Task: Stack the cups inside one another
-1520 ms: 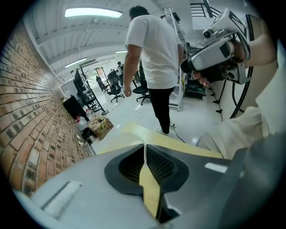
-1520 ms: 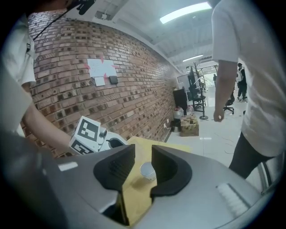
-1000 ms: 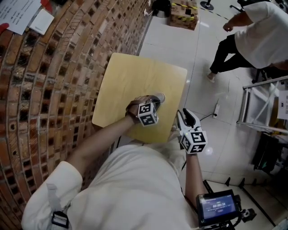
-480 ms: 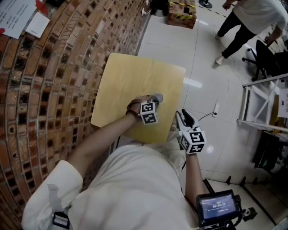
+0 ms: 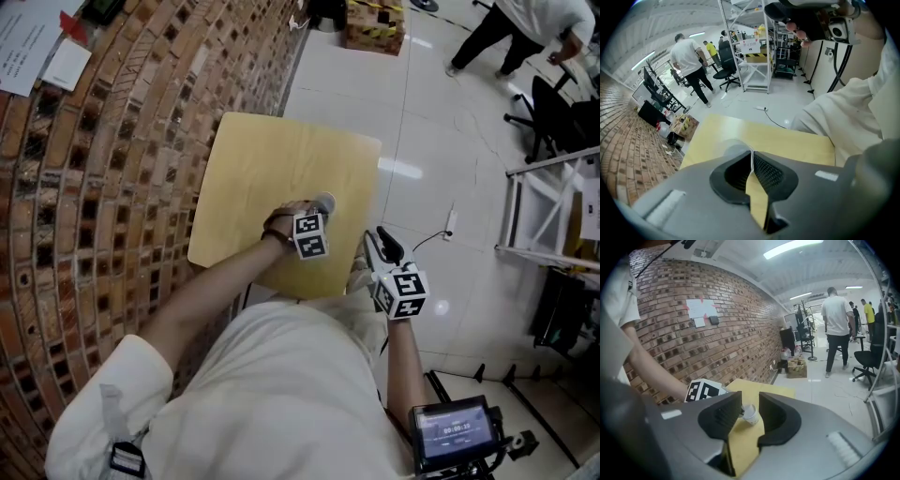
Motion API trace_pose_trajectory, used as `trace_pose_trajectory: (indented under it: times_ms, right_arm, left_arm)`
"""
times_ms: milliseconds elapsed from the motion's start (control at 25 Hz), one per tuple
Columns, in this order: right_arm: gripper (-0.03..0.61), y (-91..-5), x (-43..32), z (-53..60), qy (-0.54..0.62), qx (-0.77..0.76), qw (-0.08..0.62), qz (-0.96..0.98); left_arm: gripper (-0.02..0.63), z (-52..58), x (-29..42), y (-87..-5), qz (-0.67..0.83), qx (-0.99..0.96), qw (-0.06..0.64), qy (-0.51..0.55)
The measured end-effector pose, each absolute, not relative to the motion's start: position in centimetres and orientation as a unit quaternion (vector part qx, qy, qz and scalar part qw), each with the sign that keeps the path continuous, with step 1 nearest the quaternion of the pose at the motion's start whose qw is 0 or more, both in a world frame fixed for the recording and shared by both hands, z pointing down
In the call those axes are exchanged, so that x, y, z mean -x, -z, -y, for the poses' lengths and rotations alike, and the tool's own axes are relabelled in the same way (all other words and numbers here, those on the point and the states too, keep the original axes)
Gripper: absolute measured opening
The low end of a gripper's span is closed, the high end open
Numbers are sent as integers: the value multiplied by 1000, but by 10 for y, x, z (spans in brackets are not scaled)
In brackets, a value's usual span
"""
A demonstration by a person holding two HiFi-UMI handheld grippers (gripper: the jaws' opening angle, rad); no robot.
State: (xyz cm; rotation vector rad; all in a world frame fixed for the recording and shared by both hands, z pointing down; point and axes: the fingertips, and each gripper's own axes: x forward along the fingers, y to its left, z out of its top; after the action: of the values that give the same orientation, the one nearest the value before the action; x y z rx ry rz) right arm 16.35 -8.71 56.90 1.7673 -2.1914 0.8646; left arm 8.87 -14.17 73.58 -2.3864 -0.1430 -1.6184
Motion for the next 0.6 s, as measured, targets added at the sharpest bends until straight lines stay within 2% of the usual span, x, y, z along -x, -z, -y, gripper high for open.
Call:
trace_pose_trajectory:
  times_ms: [360,600]
  right_arm:
    - [106,-577,-175,78,-302,-597,97,737]
    - [106,-576,-175,79,-302,-590,98,742]
  left_arm:
    - [43,141,-87,-750,41,809,108,577]
    - [96,145,-87,-757,34,804,99,585]
